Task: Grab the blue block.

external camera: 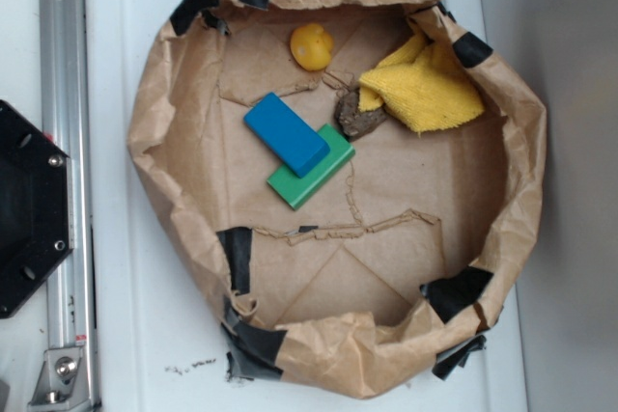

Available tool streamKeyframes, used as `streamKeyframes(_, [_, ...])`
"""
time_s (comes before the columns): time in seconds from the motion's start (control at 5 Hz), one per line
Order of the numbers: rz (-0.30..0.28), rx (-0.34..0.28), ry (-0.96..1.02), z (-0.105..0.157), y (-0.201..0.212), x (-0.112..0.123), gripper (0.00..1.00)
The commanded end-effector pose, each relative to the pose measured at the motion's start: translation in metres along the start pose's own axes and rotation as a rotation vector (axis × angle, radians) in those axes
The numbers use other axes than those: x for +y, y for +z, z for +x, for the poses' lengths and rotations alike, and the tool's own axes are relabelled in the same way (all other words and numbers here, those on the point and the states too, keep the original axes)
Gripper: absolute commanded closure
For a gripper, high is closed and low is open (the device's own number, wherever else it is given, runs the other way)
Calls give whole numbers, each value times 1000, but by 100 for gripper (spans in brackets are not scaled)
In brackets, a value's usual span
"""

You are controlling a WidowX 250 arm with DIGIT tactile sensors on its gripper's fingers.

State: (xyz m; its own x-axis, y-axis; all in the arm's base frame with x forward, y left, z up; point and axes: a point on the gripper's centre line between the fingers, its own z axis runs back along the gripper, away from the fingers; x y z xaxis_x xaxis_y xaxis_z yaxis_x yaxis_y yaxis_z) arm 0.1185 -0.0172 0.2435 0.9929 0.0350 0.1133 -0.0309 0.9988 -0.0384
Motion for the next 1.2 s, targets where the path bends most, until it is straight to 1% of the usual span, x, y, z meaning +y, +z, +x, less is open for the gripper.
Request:
streamKeyframes(0.0, [0,0,0,0,0,0,0])
streamKeyframes(0.2, [17,-24,-107,49,-12,8,0])
streamKeyframes(0.4, [47,-15,-238,96,-50,9,0])
streamKeyframes(0.6, [87,64,-373,127,-107,19,0])
streamKeyframes(0.8, [30,152,-466,117,-157,39,0])
streamKeyframes(1.0, [10,158,-529,98,-178,63,0])
